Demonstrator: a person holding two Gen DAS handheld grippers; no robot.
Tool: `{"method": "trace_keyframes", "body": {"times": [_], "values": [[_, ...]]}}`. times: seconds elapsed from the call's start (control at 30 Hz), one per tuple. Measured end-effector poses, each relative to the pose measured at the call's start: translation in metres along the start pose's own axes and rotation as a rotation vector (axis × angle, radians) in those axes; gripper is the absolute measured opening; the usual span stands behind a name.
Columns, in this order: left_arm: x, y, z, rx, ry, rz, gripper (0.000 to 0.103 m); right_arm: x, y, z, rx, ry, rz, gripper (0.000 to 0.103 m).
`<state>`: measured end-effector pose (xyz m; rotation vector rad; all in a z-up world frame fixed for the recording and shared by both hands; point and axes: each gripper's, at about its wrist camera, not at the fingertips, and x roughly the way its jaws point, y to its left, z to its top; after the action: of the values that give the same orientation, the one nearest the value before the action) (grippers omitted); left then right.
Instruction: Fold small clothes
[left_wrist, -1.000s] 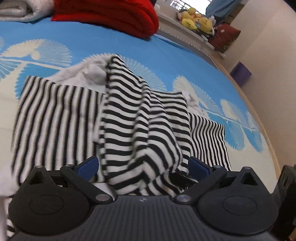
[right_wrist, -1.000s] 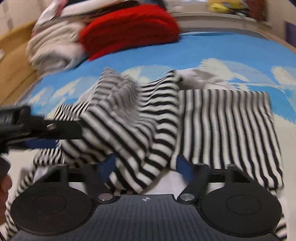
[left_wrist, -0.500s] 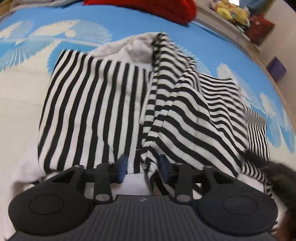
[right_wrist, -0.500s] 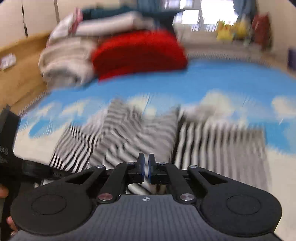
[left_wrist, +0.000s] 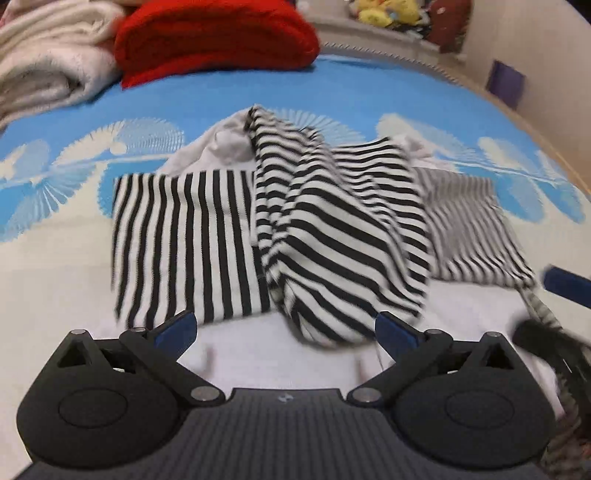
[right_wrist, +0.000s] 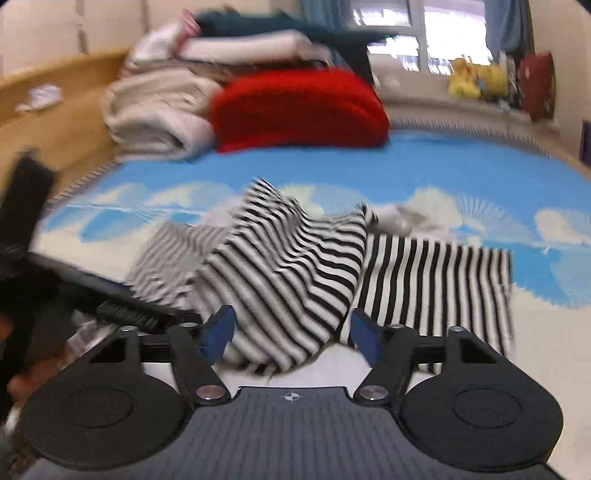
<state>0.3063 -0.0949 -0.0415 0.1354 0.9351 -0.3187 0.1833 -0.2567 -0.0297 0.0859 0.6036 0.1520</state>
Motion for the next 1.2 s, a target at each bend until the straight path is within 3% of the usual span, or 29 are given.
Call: {"method": "trace_keyframes", "body": {"times": [0.1,0.2,0.33,0.37,0.43,0.6,0.77,1.2], "values": [[-0.039,-0.016,-0.018,0.04,-0.079,0.083,0.103,-0.059,0.011,-0.03,0.0,-0.009,-0.013,0.08],[-0.072,-0.02,-0.058,0.016,-0.127,0.123,0.103,-0.115,0.019,-0.066,0.012,0.01,-0.089,0.08],[-0.083,-0.01,-0.119,-0.071,-0.072,0.142,0.103,-0.165,0.021,-0.091,0.064,0.021,-0.161,0.08],[-0.083,-0.008,-0.124,-0.083,-0.038,0.146,0.103,-0.17,0.02,-0.094,0.063,0.029,-0.173,0.08],[-0.091,-0.005,-0.13,-0.097,-0.05,0.139,0.103,-0.183,0.025,-0.103,0.026,0.036,-0.2,0.08],[-0.113,0.006,-0.141,-0.08,-0.121,0.253,0.103,-0.199,0.03,-0.11,-0.031,0.042,-0.24,0.08],[-0.124,0.033,-0.154,-0.148,-0.106,0.287,0.103,-0.201,0.038,-0.115,-0.04,0.045,-0.227,0.08],[-0.115,0.051,-0.168,-0.144,-0.059,0.334,0.103,-0.189,0.03,-0.126,-0.052,0.113,-0.295,0.08]]}}
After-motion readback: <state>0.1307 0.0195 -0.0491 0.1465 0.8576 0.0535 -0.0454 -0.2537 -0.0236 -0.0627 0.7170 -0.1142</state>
